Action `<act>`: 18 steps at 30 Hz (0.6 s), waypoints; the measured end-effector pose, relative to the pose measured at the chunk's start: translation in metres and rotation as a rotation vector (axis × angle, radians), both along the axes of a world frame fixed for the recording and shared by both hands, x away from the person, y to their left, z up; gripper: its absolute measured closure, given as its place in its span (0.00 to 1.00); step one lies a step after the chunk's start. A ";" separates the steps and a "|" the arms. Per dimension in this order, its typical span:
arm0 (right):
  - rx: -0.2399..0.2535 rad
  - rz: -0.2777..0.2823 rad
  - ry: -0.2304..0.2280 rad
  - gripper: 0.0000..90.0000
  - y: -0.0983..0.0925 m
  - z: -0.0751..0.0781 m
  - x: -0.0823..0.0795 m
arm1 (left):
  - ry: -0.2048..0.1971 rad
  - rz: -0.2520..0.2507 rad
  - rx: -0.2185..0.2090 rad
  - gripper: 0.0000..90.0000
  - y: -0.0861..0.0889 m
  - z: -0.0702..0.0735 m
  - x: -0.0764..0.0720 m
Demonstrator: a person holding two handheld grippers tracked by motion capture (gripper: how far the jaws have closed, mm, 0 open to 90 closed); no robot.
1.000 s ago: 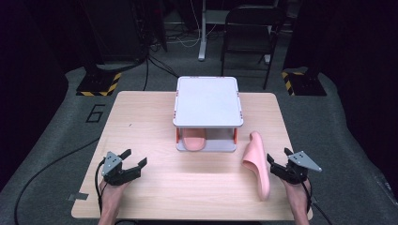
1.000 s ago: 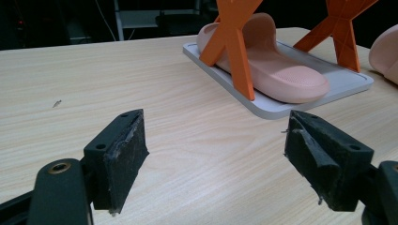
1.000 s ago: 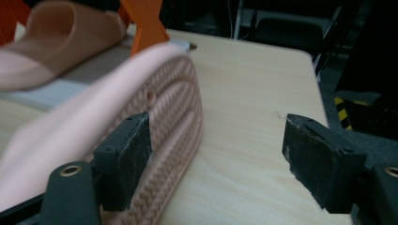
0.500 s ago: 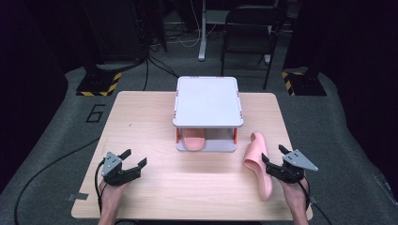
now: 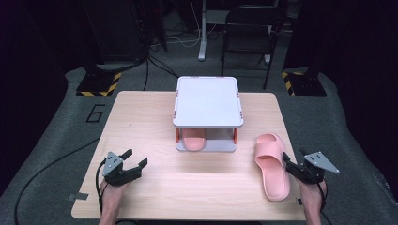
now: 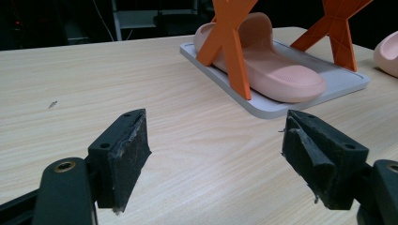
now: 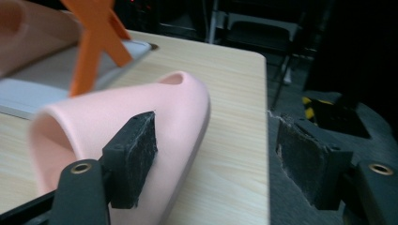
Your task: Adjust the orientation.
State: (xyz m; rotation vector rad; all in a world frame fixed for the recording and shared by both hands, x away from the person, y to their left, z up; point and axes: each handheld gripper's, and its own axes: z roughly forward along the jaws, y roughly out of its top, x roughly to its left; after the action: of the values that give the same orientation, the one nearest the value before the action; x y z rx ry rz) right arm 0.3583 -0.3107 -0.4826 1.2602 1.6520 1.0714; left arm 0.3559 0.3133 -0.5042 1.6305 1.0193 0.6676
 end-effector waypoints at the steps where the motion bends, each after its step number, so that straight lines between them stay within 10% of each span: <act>1: -0.007 -0.021 0.017 0.34 -0.003 -0.004 0.003 | 0.000 0.000 0.000 0.25 0.000 0.000 0.000; 18: 0.075 -0.068 0.000 0.30 -0.018 -0.027 0.003 | -0.005 0.013 -0.023 0.26 0.007 -0.002 -0.003</act>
State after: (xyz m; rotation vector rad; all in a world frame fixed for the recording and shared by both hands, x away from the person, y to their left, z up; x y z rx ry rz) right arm 0.3612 -0.3282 -0.5097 1.3545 1.5708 1.1005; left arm 0.3533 0.3205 -0.5065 1.6028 1.0312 0.6663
